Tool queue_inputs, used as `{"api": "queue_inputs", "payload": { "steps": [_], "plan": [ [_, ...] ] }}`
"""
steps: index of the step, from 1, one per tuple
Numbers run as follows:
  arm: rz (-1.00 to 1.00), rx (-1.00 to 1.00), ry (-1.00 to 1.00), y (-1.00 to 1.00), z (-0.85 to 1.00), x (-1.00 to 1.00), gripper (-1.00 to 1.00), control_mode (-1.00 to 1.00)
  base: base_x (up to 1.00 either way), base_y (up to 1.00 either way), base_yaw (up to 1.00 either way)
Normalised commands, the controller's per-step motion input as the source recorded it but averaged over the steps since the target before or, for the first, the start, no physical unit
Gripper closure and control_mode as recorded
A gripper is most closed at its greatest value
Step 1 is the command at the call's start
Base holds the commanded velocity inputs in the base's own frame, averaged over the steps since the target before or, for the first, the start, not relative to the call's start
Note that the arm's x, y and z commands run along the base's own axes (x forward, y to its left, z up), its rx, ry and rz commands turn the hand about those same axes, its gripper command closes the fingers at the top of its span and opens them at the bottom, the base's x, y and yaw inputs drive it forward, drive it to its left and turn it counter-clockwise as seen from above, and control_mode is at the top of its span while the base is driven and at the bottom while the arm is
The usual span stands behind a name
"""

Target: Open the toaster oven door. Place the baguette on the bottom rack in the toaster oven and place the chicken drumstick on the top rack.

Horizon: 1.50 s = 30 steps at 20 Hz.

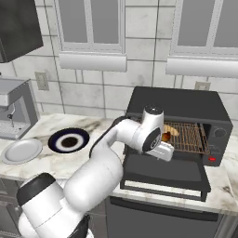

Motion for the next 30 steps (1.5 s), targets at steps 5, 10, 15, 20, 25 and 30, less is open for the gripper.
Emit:
{"api": "queue_inputs", "payload": {
  "steps": [5, 10, 15, 20, 25, 30],
  "plan": [
    [0.16, 0.00, 0.00, 0.00, -0.07, 0.75, -1.00, -1.00, 0.00, 0.00, 0.00],
    [0.15, 0.00, -0.03, 0.00, -0.06, 0.56, -1.00, -1.00, 0.00, 0.00, 0.00],
    [0.16, 0.00, -0.26, 0.00, -0.12, 0.07, -1.00, -1.00, 0.00, 0.00, 0.00],
    [0.06, 0.00, -0.52, 0.01, -0.19, 0.02, -1.00, -1.00, 0.00, 0.00, 0.00],
    [0.00, 0.00, -0.33, 0.06, -0.07, 0.31, -1.00, -1.00, 0.00, 0.00, 0.00],
    [0.00, 0.00, 0.02, 0.04, 0.42, -0.20, -1.00, -1.00, 0.00, 0.00, 0.00]
  ]
}}
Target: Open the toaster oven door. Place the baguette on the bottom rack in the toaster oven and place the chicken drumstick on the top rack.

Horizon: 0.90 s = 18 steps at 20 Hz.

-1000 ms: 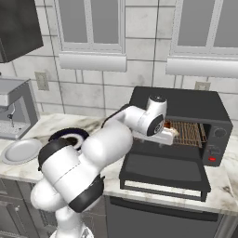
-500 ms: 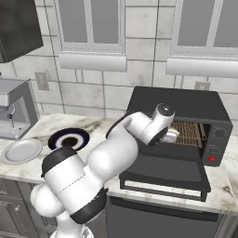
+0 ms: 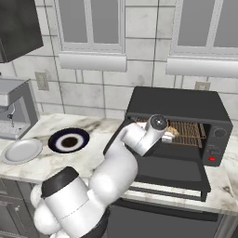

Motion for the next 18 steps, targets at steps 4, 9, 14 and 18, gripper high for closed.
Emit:
{"api": "queue_inputs", "payload": {
  "steps": [4, 9, 14, 18],
  "plan": [
    [0.00, -0.11, 0.25, 0.26, 0.73, -0.80, -1.00, -1.00, 0.00, 0.00, 0.00],
    [0.03, -0.13, 0.24, 0.76, 0.34, -0.88, -1.00, -1.00, 0.00, 0.00, 0.00],
    [0.12, -0.14, 0.15, 1.00, 0.44, -0.66, -1.00, -1.00, 0.00, 0.00, 0.00],
    [0.18, -0.13, 0.10, 1.00, 0.45, -0.56, -1.00, -1.00, 0.00, 0.00, 0.00]
  ]
}}
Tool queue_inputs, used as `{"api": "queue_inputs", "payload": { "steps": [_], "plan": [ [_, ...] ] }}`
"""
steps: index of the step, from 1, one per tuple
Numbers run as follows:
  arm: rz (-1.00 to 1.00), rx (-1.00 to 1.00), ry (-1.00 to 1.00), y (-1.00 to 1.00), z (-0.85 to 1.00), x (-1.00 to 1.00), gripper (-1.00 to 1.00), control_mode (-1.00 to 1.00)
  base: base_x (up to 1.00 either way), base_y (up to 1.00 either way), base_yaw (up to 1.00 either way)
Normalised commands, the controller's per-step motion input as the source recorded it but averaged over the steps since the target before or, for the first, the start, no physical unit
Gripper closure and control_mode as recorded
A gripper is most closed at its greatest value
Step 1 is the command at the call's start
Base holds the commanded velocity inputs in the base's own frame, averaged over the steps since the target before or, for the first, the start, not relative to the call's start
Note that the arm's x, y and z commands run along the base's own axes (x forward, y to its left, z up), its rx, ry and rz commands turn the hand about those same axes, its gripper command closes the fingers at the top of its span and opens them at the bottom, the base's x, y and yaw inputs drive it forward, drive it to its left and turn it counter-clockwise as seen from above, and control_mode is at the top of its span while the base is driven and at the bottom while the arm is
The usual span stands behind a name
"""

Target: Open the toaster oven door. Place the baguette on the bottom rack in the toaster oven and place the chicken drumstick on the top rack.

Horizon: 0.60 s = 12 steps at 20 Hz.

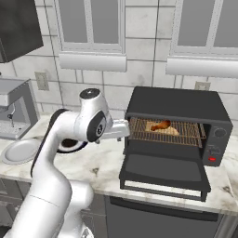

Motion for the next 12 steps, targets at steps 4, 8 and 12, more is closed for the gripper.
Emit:
{"api": "queue_inputs", "payload": {
  "steps": [4, 8, 12],
  "plan": [
    [0.15, -0.16, 0.01, 1.00, 0.36, -0.36, -1.00, -1.00, 0.00, 0.00, 0.00],
    [0.13, -0.18, 0.00, 1.00, 0.24, -0.09, -1.00, -1.00, 0.00, 0.00, 0.00],
    [0.06, -0.18, 0.00, 1.00, 0.01, 0.01, -1.00, -1.00, 0.00, 0.00, 0.00]
  ]
}}
